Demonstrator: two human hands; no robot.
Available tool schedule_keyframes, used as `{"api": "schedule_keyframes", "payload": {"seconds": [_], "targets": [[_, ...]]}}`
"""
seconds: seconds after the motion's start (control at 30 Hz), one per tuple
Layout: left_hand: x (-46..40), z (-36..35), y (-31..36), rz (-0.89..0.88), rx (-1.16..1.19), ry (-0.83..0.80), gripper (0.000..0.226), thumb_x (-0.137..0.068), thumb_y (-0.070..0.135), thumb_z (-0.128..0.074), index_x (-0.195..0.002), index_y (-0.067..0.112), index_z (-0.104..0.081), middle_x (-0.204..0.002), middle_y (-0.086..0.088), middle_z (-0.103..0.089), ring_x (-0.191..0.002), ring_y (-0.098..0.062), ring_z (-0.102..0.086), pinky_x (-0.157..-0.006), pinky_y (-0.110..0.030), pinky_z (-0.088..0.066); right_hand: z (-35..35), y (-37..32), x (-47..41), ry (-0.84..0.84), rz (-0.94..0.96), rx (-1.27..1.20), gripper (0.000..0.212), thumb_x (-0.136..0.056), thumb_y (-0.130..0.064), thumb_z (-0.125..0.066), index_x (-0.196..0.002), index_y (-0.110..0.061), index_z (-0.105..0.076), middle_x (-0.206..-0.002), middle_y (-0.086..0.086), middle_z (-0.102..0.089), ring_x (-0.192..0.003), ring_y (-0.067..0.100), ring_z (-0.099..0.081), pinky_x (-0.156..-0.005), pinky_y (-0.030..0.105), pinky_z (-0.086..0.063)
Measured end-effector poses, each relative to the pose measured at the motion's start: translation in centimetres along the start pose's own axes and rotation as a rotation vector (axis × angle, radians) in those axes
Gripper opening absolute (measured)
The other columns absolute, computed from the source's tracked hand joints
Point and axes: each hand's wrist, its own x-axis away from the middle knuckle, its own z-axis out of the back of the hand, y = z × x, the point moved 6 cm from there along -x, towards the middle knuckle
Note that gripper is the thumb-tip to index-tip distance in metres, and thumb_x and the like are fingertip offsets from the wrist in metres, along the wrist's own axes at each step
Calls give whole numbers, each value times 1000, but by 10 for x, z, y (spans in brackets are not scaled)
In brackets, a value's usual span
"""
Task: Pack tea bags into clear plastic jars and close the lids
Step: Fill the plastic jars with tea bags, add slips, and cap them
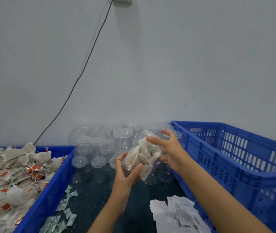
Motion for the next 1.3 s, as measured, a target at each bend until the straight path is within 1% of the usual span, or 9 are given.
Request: {"api": "schedule_keyframes", "payload": {"seconds": [0.13,0.27,0.43,0.5,0.63,0.73,0.97,1.13,1.3], "targets": [[-21,-27,9,-68,-189,-59,54,-70,37,-78,-116,46,-51,-109,28,-63,-101,-2,-65,-73,-17,-54,28,-47,-25,6,96,197,89,-65,-14,-86,-137,-31,-35,-133,9,-43,-115,27,-52,-82,46,-55],[-59,-67,20,-158,-335,-141,52,-83,12,-74,-123,33,-49,-127,15,-54,-112,-8,-59,-86,-20,-52,61,-91,-52,58,123,252,81,-68,-12,-83,-134,-30,-40,-132,10,-48,-120,26,-46,-72,38,-51],[-121,-130,33,-252,-552,-201,53,-80,17,-78,-123,25,-48,-115,18,-54,-100,1,-54,-75,-7,-44,102,-136,-81,160,216,330,82,-68,-11,-83,-134,-27,-38,-124,9,-50,-110,25,-53,-88,49,-50],[-144,-152,27,-267,-644,-233,53,-80,20,-78,-125,22,-48,-120,11,-57,-101,-4,-52,-78,-13,-41,120,-146,-91,221,242,357,82,-68,-12,-83,-134,-26,-37,-116,5,-52,-106,25,-55,-88,51,-50],[-185,-189,7,-263,-820,-309,54,-82,25,-76,-127,17,-48,-128,1,-58,-114,-16,-52,-86,-24,-40,152,-153,-112,344,305,437,81,-68,-15,-85,-134,-22,-37,-123,7,-49,-101,23,-55,-68,31,-44],[-210,-212,-11,-218,-924,-372,48,-87,28,-70,-128,14,-50,-130,-3,-59,-124,-21,-50,-98,-31,-42,176,-148,-132,421,317,541,83,-68,-20,-86,-135,-20,-36,-132,11,-44,-109,26,-54,-83,36,-50],[-230,-237,-41,-164,-1001,-522,70,-94,6,-46,-153,29,-14,-132,-3,-59,-117,-27,-56,-100,-40,-43,224,-82,-173,395,8,779,90,-72,-26,-82,-142,-15,-27,-145,16,-33,-126,33,-42,-91,41,-44],[-240,-249,-64,-108,-1341,-733,60,-91,1,-32,-138,35,-46,-140,-2,-53,-127,-26,-48,-103,-44,-37,237,-28,-177,215,-366,888,98,-79,-25,-78,-150,-25,-11,-157,12,-11,-134,49,-28,-73,65,-51],[-250,-254,-85,-65,-1695,-859,42,-98,18,-34,-127,31,-61,-146,3,-46,-133,-25,-43,-112,-50,-22,232,8,-180,81,-475,969,91,-81,-10,-75,-148,-28,-16,-157,10,-12,-133,45,-32,-52,45,-58]]}}
